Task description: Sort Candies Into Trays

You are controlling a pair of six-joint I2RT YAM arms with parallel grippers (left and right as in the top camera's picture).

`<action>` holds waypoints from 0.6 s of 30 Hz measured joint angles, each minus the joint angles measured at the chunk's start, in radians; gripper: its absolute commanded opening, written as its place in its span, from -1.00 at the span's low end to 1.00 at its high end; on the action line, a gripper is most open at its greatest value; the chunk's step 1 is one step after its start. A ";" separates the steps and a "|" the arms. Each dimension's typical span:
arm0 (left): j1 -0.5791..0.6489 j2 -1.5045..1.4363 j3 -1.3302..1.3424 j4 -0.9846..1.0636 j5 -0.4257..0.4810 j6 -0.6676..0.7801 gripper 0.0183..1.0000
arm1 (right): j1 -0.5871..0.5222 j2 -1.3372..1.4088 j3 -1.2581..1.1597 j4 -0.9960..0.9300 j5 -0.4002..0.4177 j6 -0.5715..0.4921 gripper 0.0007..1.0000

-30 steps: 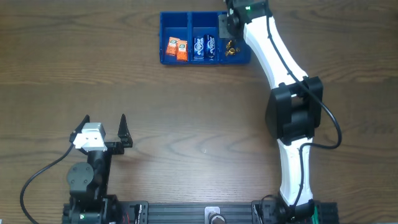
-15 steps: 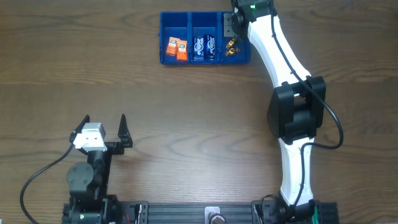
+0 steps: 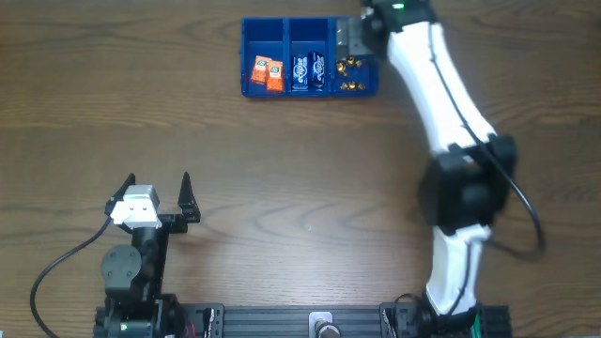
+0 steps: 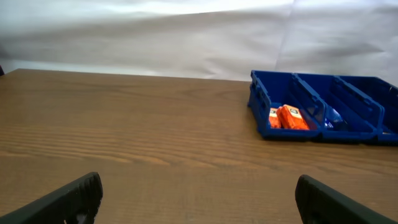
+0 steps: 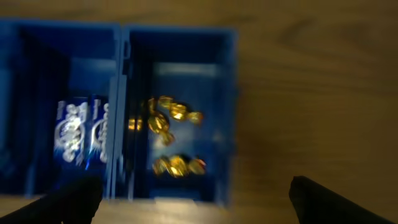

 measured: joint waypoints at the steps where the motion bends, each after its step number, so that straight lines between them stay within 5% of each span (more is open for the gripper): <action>1: 0.000 0.000 0.000 0.000 0.000 0.000 1.00 | -0.008 -0.074 -0.031 0.006 0.008 -0.008 1.00; 11: 0.000 -0.001 0.000 0.000 0.001 0.000 1.00 | -0.192 -1.091 -0.726 0.189 0.058 -0.055 1.00; 18: 0.000 -0.001 0.000 0.000 0.000 0.000 0.99 | -0.238 -1.658 -1.318 0.503 0.028 -0.063 1.00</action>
